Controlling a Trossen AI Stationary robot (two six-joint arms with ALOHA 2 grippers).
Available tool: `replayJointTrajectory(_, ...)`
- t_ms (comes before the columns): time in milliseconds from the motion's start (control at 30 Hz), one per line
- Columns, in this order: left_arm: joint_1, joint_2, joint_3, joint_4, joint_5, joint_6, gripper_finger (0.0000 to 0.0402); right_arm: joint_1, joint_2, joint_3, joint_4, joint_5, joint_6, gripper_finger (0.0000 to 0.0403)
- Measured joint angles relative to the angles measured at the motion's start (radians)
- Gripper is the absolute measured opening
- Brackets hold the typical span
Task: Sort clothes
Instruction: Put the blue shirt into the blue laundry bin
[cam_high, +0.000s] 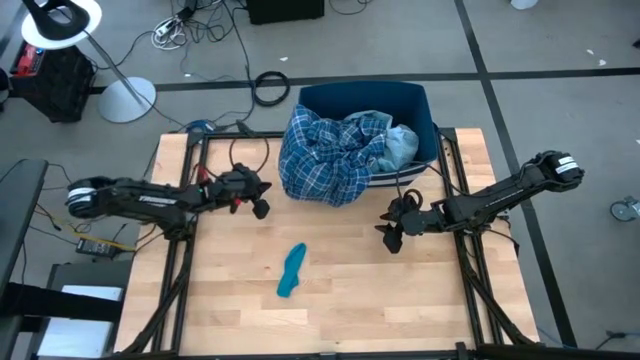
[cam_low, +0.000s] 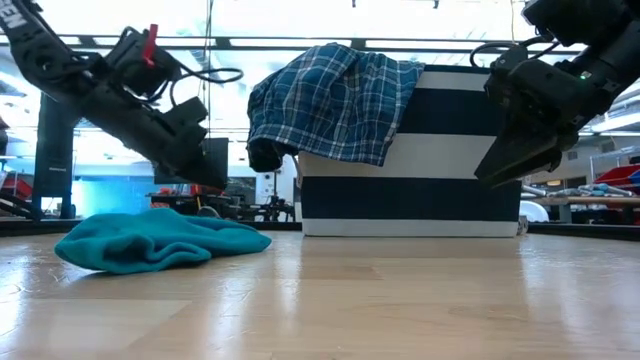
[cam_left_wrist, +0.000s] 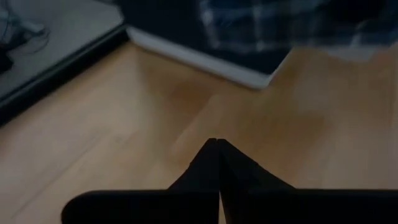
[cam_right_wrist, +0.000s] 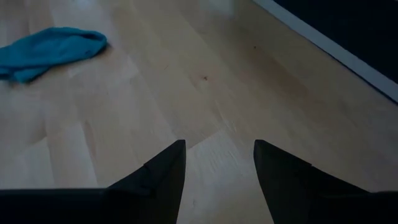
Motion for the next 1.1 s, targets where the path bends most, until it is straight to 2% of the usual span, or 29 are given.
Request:
replayJointTrajectory(167,0.005,0.122,0.012,0.166,0.042,0.047,0.0001,0.0,0.0,0.0,0.001,0.0,-0.025,0.019)
replayJointTrajectory(467,0.013,0.245,0.15,0.17,0.052,0.061,0.0,0.0,0.0,0.0,0.001,0.0,-0.05,0.019)
replayJointTrajectory(700,0.006,0.223,0.255,0.169,0.074,0.098,0.0,0.0,0.0,0.0,0.002,0.0,-0.049,0.019)
replayJointTrajectory(867,-0.013,0.173,0.296,0.162,0.017,0.101,0.0,0.0,0.0,0.0,0.002,0.0,-0.051,0.019)
replayJointTrajectory(1100,-0.044,0.118,0.416,0.09,0.008,0.175,0.0,0.0,0.0,0.0,0.0,0.009,-0.053,0.019)
